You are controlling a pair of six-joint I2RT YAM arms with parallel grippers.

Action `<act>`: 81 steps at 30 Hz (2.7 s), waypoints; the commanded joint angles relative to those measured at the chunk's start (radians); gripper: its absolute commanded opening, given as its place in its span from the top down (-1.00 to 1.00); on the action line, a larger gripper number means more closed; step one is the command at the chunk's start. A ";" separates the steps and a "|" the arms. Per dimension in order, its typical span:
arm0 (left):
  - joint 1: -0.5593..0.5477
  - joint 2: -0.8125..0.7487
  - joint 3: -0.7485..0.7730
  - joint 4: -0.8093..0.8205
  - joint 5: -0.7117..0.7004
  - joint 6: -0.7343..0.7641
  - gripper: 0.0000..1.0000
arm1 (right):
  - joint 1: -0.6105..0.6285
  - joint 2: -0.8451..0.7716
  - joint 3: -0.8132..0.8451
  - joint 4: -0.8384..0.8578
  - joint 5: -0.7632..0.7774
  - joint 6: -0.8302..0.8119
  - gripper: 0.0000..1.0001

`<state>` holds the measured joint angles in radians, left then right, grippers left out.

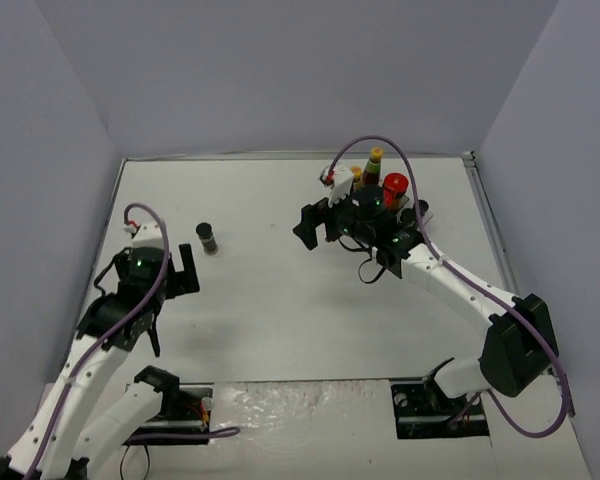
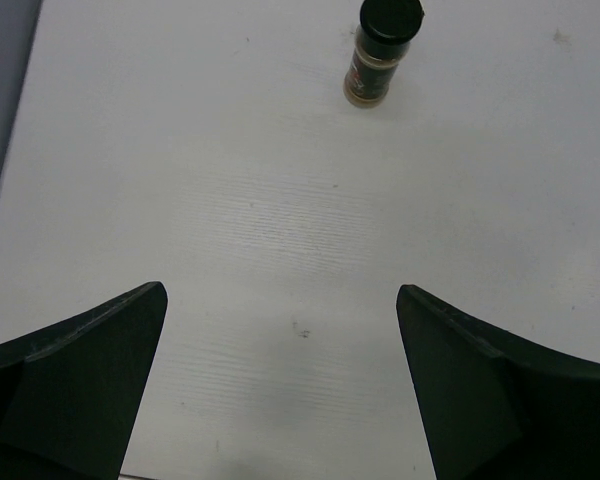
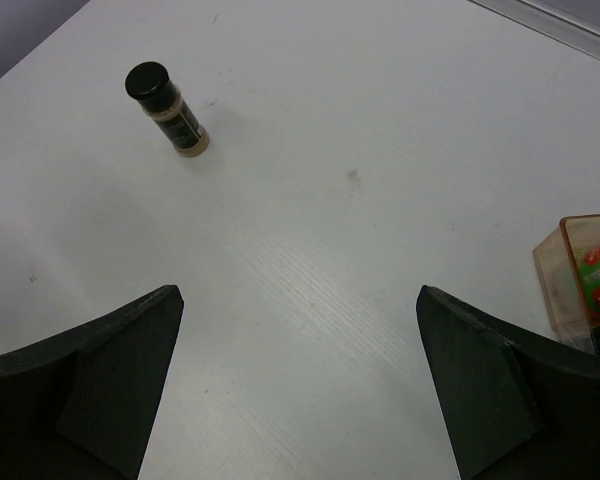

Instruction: Organize the condiment bottles

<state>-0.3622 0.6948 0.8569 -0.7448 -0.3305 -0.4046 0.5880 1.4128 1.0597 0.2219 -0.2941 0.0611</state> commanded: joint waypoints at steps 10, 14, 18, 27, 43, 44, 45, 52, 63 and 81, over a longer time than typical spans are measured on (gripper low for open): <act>0.123 0.650 0.311 0.323 0.223 0.019 -0.94 | 0.107 -0.254 -0.233 0.124 -0.011 0.023 -1.00; 0.166 0.787 0.430 0.315 0.251 0.034 -0.94 | 0.113 -0.359 -0.283 0.069 0.014 0.022 -1.00; 0.179 0.913 0.495 0.300 0.260 0.042 -0.86 | 0.113 -0.448 -0.317 0.028 0.034 0.019 -1.00; 0.177 1.077 0.582 0.229 0.242 0.024 -0.17 | 0.112 -0.563 -0.382 -0.021 0.061 0.034 -1.00; -0.137 0.980 0.585 0.194 0.225 -0.034 0.88 | 0.112 -0.654 -0.388 -0.094 0.149 0.058 -1.00; -0.172 0.982 0.591 0.193 0.223 -0.038 0.88 | 0.112 -0.662 -0.387 -0.098 0.156 0.061 -1.00; -0.216 0.987 0.600 0.189 0.218 -0.050 0.88 | 0.112 -0.672 -0.385 -0.106 0.165 0.065 -1.00; -0.421 1.082 0.687 0.162 0.215 -0.088 0.87 | 0.113 -0.769 -0.376 -0.160 0.233 0.084 -1.00; -0.521 1.226 0.712 0.178 0.209 -0.114 0.41 | 0.113 -0.832 -0.386 -0.250 0.286 0.119 -1.00; -0.516 0.870 0.642 0.184 0.115 -0.118 -0.94 | 0.113 -0.747 -0.289 -0.274 0.246 0.127 -1.00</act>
<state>-0.8844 1.8160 1.5105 -0.6001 -0.1482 -0.5136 0.6956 0.6212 0.6813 -0.1031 -0.0263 0.1837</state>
